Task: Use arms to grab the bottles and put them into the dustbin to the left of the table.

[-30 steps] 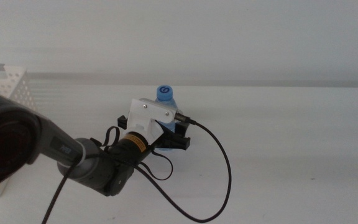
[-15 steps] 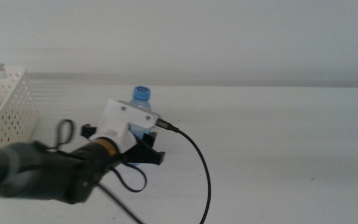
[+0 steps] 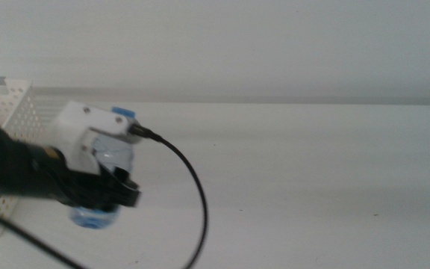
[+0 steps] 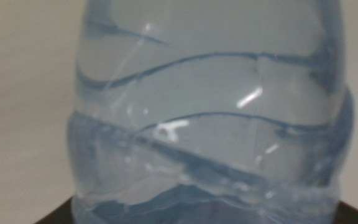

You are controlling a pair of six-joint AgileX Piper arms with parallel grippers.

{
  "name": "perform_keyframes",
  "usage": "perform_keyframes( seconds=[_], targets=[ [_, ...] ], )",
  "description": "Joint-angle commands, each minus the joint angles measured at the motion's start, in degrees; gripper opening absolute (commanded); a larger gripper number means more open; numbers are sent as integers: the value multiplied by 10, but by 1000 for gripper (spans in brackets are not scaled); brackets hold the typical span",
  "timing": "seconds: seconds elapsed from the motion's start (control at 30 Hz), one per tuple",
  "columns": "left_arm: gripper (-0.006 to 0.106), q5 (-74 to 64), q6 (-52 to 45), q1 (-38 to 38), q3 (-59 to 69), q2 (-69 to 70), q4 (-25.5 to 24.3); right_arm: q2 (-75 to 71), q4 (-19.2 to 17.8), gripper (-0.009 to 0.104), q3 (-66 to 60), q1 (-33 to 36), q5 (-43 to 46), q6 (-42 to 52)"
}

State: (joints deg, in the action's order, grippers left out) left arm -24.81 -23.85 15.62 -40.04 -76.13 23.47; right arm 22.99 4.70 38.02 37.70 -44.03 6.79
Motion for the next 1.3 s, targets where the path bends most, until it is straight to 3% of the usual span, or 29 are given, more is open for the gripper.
perform_keyframes(
  seconds=[0.0, 0.1, 0.2, 0.43, 0.7, 0.93, 1.0, 1.17, 1.27],
  targets=[
    [-2, -108, 8, -46, -64, 6, -66, -3, -2, 93, 0, 0, 2, 6],
    [-2, -244, 5, -115, -163, -16, -137, -3, -1, 93, 0, 0, 2, 6],
    [-2, -353, -20, -196, -277, -65, -176, -3, -1, 93, 0, 0, 2, 6],
    [-2, -435, -104, -342, -449, -196, -193, -3, -1, 93, 0, 0, 2, 6],
    [6, -431, -138, -391, -515, -302, -230, -3, 0, 93, 0, 0, 2, 6],
    [33, -422, -152, -391, -515, -357, -248, -3, 0, 93, 0, 0, 2, 6],
    [47, -417, -153, -391, -515, -363, -248, -3, 0, 93, 0, 0, 2, 6],
    [94, -428, -145, -388, -517, -347, -252, -3, 0, 93, 0, 0, 2, 6],
    [94, -445, -128, -375, -517, -303, -279, -3, 0, 93, 0, 0, 2, 6]
  ],
)
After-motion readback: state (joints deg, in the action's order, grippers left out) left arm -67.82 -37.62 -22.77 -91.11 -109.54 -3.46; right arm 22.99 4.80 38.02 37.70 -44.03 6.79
